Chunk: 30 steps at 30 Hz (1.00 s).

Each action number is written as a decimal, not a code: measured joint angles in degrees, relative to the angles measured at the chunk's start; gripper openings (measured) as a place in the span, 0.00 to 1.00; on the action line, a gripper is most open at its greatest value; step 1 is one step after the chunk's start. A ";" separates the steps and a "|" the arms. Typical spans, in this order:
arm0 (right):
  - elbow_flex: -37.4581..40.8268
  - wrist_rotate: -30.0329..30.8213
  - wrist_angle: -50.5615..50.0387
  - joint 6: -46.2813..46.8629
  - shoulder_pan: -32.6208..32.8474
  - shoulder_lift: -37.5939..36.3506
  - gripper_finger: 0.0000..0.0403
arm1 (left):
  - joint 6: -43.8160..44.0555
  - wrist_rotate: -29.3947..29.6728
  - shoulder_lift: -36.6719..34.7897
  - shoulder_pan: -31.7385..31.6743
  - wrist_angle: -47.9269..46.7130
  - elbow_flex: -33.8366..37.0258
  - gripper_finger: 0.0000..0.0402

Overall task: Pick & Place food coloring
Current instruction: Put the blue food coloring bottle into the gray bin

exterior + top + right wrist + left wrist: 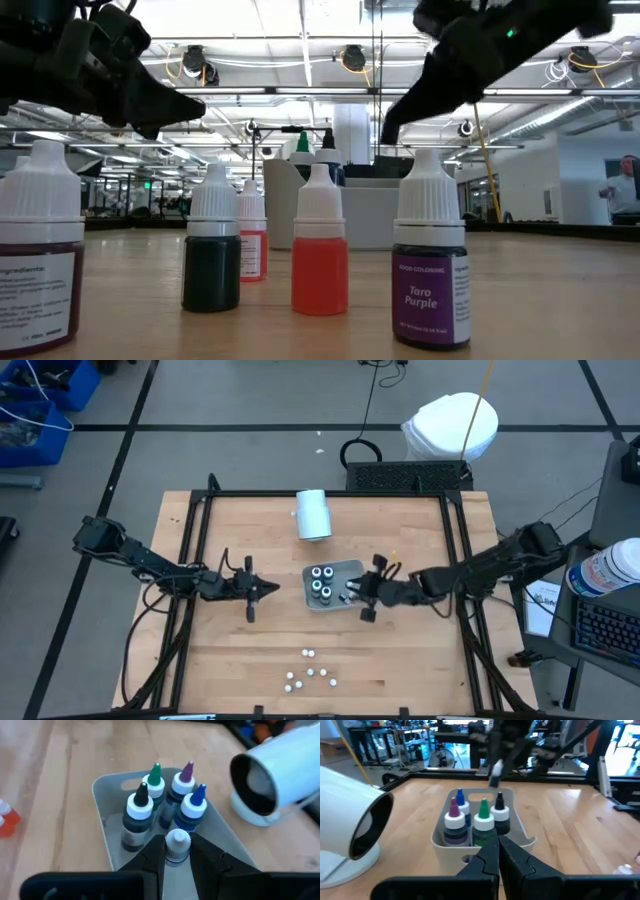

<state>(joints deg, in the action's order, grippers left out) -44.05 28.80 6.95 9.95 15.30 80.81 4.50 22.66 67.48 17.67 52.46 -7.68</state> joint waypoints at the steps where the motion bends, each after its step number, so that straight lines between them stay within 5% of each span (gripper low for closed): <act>1: 0.18 -1.62 1.34 -0.08 -1.44 0.93 0.15 | 0.08 -0.23 0.00 0.00 0.12 0.00 0.02; 13: -0.47 -8.53 6.38 -1.47 -9.15 8.51 0.15 | -1.35 -0.16 0.00 -0.02 0.16 0.00 0.02; 30: -0.44 -12.59 8.97 -1.68 -10.13 14.78 0.15 | -2.04 0.34 0.00 -0.13 1.40 0.00 0.02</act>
<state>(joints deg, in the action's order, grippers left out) -44.49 16.21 15.92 8.27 5.17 95.59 2.47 23.00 67.48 17.54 53.87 -7.68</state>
